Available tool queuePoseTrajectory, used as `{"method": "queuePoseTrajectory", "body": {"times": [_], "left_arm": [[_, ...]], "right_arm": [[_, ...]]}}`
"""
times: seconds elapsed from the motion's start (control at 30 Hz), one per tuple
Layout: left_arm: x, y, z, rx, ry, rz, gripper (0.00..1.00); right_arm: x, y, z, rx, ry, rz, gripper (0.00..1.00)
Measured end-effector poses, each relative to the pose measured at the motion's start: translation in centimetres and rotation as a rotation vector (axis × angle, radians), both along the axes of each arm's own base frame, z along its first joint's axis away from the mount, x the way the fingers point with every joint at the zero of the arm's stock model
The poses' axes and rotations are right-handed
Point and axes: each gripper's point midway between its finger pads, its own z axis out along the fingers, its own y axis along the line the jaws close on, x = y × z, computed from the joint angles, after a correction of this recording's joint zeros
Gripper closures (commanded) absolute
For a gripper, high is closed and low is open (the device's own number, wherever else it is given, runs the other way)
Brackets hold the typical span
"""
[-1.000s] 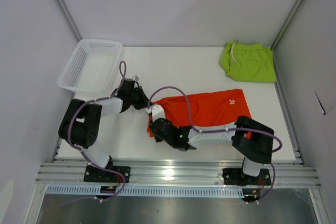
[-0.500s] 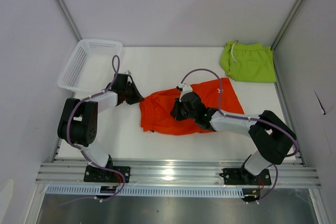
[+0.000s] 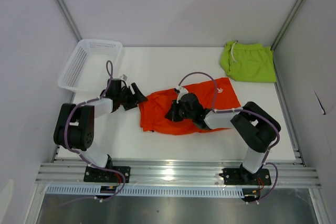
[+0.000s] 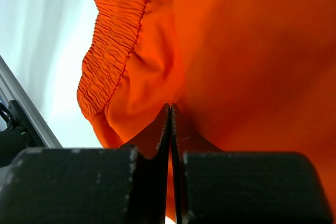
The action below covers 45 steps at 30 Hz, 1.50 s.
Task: Fold and stack the shorts
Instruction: Fold the shorts
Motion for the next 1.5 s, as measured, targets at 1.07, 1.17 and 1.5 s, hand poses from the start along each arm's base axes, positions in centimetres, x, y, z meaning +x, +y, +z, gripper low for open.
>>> {"method": "queuePoseTrajectory", "body": {"times": [1.07,1.17,1.5], "left_arm": [[-1.3,-0.4,0.3,-0.091,-0.201,0.086,0.20],[-1.4,-1.3,0.2,-0.077,-0.206,0.071,0.20],[-0.7,-2.9,-0.1,-0.108,-0.292,0.041,0.28]], "right_arm": [[-0.2,1.7,-2.5,0.033,0.067,0.053,1.00],[-0.1,2.1,-2.5,0.037,0.068,0.058,1.00],[0.0,2.2,-2.6,0.034,0.073,0.060,1.00]]}}
